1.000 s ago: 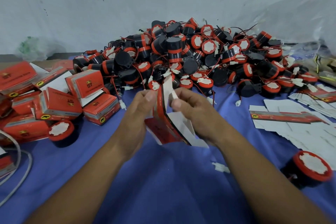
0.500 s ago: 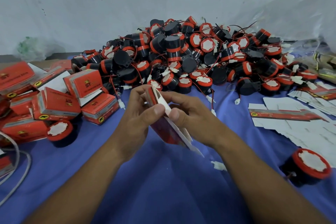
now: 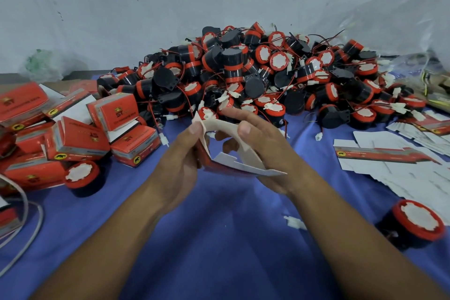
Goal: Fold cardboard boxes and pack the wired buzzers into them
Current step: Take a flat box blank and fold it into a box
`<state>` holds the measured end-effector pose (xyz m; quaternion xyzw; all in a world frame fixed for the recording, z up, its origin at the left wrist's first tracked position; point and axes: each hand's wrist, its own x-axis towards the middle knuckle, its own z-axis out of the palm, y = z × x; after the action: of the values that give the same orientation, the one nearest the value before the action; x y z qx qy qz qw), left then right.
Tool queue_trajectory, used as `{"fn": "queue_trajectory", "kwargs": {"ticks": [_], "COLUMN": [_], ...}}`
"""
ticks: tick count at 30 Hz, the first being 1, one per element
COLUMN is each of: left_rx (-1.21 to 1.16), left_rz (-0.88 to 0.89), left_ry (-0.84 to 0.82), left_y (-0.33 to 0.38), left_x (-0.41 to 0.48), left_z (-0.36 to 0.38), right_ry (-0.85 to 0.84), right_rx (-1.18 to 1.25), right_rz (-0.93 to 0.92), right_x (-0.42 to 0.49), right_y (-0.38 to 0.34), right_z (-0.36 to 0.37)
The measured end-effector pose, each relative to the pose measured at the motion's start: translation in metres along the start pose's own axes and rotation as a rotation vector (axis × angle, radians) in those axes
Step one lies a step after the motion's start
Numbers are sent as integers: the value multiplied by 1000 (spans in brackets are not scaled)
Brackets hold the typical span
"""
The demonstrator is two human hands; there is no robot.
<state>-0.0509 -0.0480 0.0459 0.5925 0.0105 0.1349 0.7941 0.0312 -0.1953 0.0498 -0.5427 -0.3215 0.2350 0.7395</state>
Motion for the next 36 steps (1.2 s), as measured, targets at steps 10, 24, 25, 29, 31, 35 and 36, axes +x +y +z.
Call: {"fn": "queue_trajectory", "kwargs": {"ticks": [10, 24, 25, 29, 31, 35, 36], "left_rx": [11, 98, 143, 155, 271, 434, 372], "left_rz": [-252, -129, -82, 109, 158, 251, 232], "left_ry": [-253, 146, 82, -41, -57, 24, 76], "left_y": [-11, -21, -21, -26, -29, -34, -35], "left_x": [-1, 9, 8, 7, 6, 7, 7], "left_z": [-13, -16, -14, -8, -7, -9, -11], "right_ry": [67, -67, -9, 205, 233, 190, 195], "right_rx": [112, -217, -177, 132, 195, 58, -26], "right_rz": [74, 130, 118, 114, 110, 44, 24], "right_x": [5, 0, 2, 7, 7, 7, 7], "right_y": [5, 17, 19, 20, 20, 27, 29], "right_z": [-1, -6, -5, -5, -6, 2, 4]}}
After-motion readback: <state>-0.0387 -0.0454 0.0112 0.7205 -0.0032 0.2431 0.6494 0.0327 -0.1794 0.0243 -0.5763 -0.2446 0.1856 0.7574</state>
